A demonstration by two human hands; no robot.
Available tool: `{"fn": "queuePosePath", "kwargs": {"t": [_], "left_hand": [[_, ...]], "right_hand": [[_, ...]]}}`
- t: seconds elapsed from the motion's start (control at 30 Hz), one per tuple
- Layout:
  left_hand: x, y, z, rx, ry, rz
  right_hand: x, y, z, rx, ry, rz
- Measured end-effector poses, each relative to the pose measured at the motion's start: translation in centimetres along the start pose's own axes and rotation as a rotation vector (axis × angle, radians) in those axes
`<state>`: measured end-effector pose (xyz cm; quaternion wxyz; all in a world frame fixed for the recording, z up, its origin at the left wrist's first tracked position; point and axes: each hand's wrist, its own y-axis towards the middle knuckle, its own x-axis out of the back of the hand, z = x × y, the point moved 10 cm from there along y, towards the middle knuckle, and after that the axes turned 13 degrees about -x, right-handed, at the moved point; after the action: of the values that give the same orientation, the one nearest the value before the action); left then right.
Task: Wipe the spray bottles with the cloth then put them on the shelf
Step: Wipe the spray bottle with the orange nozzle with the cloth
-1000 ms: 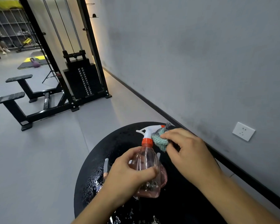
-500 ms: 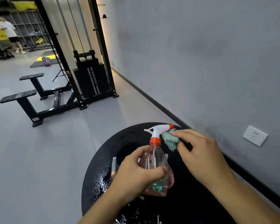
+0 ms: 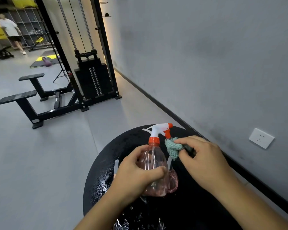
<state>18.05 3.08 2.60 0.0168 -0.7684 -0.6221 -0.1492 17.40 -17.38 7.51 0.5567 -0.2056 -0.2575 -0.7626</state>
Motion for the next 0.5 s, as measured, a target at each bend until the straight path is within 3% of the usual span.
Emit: {"fn": "queuePosePath", "kwargs": {"t": [0.33,0.5], "left_hand": [[0.3,0.0,0.5,-0.035,0.002,0.019],[2.2,0.6,0.1,-0.173,0.208,-0.055]], "right_hand": [[0.4,0.1,-0.3,-0.034,0.026,0.036],[3.1,0.1,-0.1,-0.032,0.117,-0.126]]}}
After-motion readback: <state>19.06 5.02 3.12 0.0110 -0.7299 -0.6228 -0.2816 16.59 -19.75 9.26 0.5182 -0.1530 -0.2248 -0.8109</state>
